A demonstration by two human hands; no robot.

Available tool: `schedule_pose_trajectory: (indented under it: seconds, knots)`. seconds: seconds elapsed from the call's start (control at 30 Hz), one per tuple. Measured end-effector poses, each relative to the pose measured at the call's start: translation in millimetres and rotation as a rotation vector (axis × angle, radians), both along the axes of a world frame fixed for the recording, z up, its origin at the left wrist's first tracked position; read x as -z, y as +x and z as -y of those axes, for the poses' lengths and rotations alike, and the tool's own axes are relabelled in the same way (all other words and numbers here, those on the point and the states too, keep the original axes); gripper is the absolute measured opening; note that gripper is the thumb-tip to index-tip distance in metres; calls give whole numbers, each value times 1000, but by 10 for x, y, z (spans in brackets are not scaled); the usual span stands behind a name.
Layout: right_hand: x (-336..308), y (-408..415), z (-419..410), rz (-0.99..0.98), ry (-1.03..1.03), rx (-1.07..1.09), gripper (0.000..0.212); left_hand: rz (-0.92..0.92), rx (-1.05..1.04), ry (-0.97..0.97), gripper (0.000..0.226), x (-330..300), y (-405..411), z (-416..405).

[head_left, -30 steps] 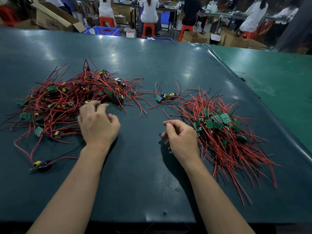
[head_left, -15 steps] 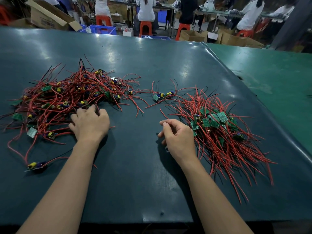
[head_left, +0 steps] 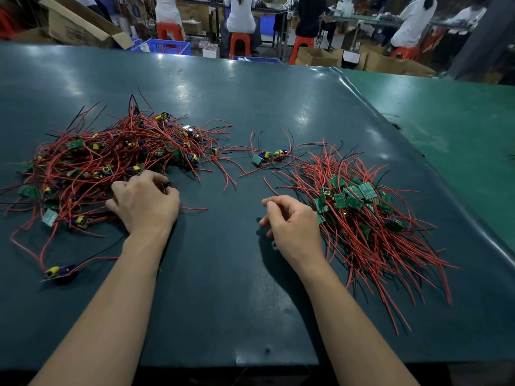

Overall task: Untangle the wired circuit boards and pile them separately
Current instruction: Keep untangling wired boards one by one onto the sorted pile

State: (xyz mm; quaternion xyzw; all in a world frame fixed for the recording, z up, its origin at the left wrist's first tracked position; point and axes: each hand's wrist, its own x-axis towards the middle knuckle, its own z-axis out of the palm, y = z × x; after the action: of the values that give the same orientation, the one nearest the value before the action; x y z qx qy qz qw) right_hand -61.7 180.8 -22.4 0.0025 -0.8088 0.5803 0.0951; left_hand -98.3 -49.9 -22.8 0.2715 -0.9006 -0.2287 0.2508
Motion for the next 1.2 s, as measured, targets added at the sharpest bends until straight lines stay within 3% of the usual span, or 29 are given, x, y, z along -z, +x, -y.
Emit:
schedule_pose_trajectory:
  seconds: [0.13,0.27,0.4,0.57,0.7,0.8,0.93,1.0,1.1,1.2]
  knots:
    - [3,6,3,1,15,-5,16,143,28,-23,43,-11,-32,-5]
    - [1,17,1,2,15,-8,16,222,45,-96,44,-2,-47,-10]
    - [-9,13,-1,-1,22,-8,15,77,19,-57,42,5,19,-33]
    - [-22,14,2,8,13,-6,16,-308,27,-13,35,-8,160,-96]
    - [-65,28,10,24,-34,1,15,-623,223,-169,27,-69,255,-254]
    - [-144,55,8,23,-225,-65,11,-810,519,-262,27,-109,302,-440]
    - [-245,107,49,133,-627,-312,19,-832,844,-355,15,-112,374,-670]
    - [-254,110,54,149,-678,-355,20,-810,907,-428,12,-103,387,-746]
    - [-231,91,30,123,-643,-324,14,-830,951,-460,14,-84,365,-770]
    - [-233,57,11,138,-723,-236,16,-862,804,-500,11,-76,390,-782]
